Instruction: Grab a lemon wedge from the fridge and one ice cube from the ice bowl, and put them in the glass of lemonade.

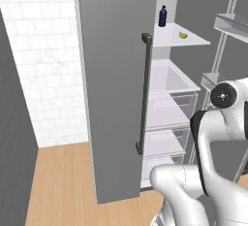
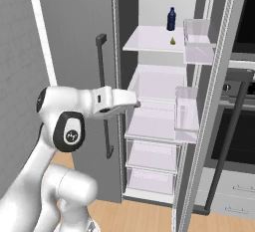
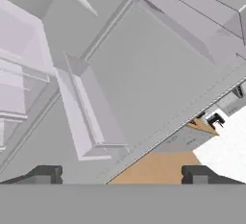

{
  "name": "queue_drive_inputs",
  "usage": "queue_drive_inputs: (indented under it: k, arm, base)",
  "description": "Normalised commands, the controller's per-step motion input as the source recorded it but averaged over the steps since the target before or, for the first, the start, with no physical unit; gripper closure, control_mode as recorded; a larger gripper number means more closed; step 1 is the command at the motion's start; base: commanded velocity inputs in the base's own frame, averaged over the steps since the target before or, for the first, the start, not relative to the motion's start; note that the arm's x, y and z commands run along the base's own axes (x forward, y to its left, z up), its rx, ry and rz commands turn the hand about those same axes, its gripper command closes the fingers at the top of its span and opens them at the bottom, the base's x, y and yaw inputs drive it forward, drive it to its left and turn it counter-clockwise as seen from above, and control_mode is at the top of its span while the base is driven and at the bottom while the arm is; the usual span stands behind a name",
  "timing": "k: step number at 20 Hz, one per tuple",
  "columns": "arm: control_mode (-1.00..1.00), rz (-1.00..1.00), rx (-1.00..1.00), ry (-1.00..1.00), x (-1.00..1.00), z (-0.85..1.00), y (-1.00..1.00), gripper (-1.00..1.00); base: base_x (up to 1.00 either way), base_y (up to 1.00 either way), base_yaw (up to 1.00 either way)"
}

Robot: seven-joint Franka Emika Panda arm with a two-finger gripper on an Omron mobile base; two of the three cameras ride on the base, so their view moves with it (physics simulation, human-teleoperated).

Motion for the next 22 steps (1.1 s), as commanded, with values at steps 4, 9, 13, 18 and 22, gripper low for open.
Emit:
queue_drive_inputs:
  k: [4, 9, 13, 18, 22]
  arm:
    - [-1.0, -0.09, 0.41, -0.57, -0.59, 0.0, 1.0, -1.0]
    - [-1.0, -0.04, 0.51, -0.39, -0.63, 0.0, 1.0, -1.0]
    - [-1.0, 0.1, 0.62, -0.13, -0.55, -0.45, 0.5, -1.0]
    - [-1.0, 0.23, 0.33, 0.01, -0.04, -0.81, 0.11, -1.0]
    - [-1.0, 0.13, 0.06, 0.11, 0.06, -0.53, 0.49, -1.0]
  base:
    - [0.0, 0.0, 0.0]
    - [0.0, 0.0, 0.0]
    - [0.0, 0.0, 0.0]
    - [0.0, 0.0, 0.0]
    - [0.0, 0.0, 0.0]
